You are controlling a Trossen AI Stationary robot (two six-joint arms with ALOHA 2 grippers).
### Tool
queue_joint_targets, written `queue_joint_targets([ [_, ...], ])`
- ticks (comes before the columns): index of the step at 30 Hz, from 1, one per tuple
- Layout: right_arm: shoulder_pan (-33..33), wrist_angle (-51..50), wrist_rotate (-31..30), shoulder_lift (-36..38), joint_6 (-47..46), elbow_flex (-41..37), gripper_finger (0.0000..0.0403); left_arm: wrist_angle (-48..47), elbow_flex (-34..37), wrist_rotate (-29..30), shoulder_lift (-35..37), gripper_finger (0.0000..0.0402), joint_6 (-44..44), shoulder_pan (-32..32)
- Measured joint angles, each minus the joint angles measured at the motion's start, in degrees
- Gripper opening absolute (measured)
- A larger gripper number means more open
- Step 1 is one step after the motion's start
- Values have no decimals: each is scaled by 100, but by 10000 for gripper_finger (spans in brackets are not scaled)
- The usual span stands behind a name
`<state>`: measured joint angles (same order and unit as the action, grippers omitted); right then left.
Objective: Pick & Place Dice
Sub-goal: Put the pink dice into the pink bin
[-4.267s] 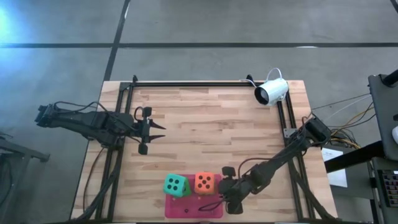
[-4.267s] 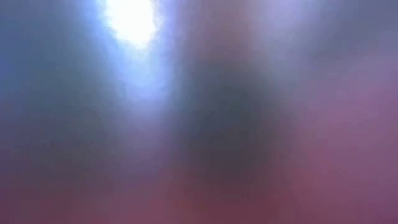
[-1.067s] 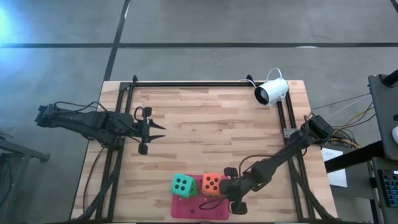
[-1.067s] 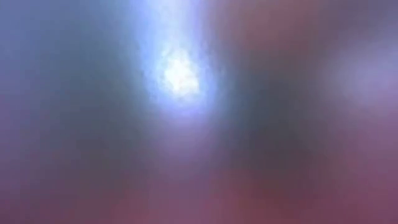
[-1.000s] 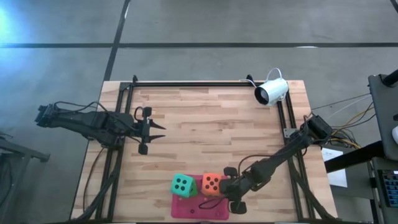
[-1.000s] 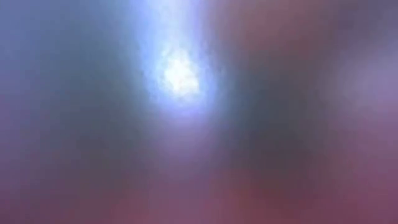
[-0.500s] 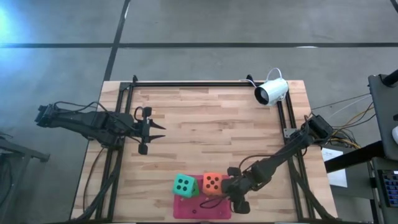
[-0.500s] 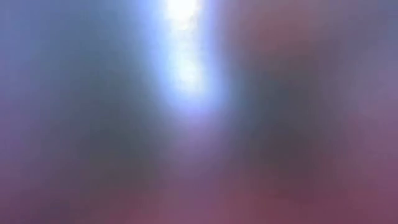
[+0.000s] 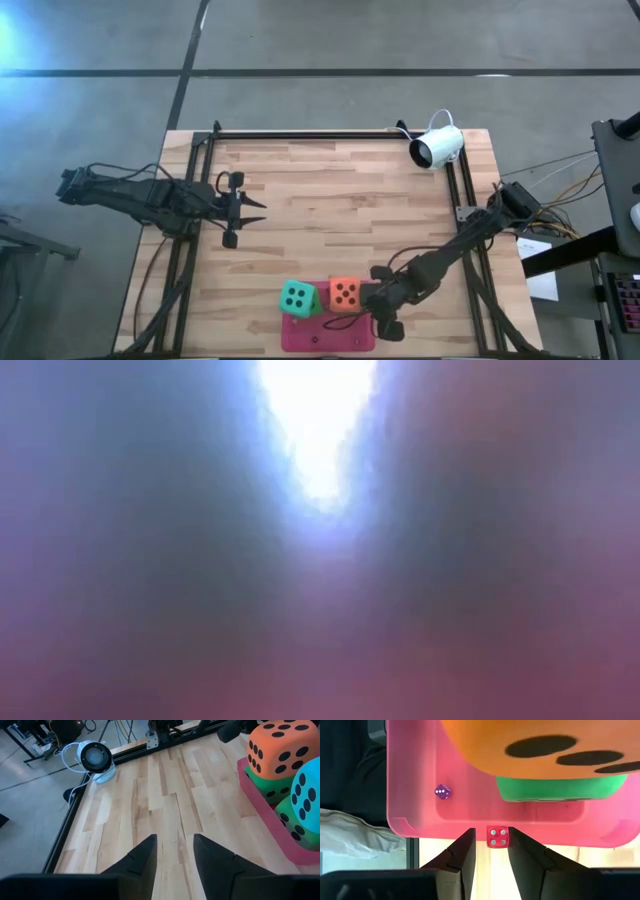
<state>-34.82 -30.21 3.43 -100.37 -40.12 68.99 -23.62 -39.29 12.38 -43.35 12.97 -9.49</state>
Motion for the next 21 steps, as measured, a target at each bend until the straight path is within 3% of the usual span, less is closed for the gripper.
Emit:
queue_joint_targets([
  [13,42,85,-70,-24,62,0,92,0,0,0,0,126,-1,2],
  [21,104,93,-206,-27,30,0,129,-2,-2,2,0,133,0,0],
])
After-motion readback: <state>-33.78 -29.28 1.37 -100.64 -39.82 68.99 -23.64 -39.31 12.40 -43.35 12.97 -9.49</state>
